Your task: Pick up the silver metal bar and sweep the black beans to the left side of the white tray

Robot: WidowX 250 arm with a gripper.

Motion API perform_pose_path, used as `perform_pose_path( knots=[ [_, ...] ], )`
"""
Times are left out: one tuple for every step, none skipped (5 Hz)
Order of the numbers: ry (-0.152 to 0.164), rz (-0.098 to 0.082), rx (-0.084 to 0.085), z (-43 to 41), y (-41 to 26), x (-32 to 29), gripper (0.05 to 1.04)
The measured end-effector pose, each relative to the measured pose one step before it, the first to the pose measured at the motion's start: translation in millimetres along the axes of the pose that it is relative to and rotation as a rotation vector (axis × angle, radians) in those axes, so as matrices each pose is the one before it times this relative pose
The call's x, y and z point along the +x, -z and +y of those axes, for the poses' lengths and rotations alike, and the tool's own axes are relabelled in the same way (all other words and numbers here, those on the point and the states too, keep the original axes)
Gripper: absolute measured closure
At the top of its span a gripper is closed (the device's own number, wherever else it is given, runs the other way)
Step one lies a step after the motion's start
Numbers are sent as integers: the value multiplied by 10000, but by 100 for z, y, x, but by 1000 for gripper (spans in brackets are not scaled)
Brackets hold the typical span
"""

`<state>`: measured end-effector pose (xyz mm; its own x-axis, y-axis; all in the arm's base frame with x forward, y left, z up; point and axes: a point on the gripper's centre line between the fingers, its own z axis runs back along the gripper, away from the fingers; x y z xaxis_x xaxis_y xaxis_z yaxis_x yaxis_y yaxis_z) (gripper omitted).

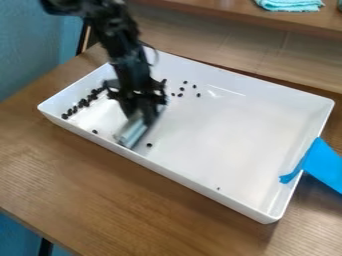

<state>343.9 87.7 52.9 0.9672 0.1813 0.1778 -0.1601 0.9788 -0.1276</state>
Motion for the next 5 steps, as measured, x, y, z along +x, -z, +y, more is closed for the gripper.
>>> perform_pose_path(
  knots=[
    [375,-371,-86,2335,-464,-1094,703],
    [426,-537,9,1687,445,-971,703],
    [-47,-264,173,1442,-425,91,703],
    [-454,-126,17,1060,-1983,1914,703],
    [-751,411,-760,-1504,-2072,1491,703]
  ],
)
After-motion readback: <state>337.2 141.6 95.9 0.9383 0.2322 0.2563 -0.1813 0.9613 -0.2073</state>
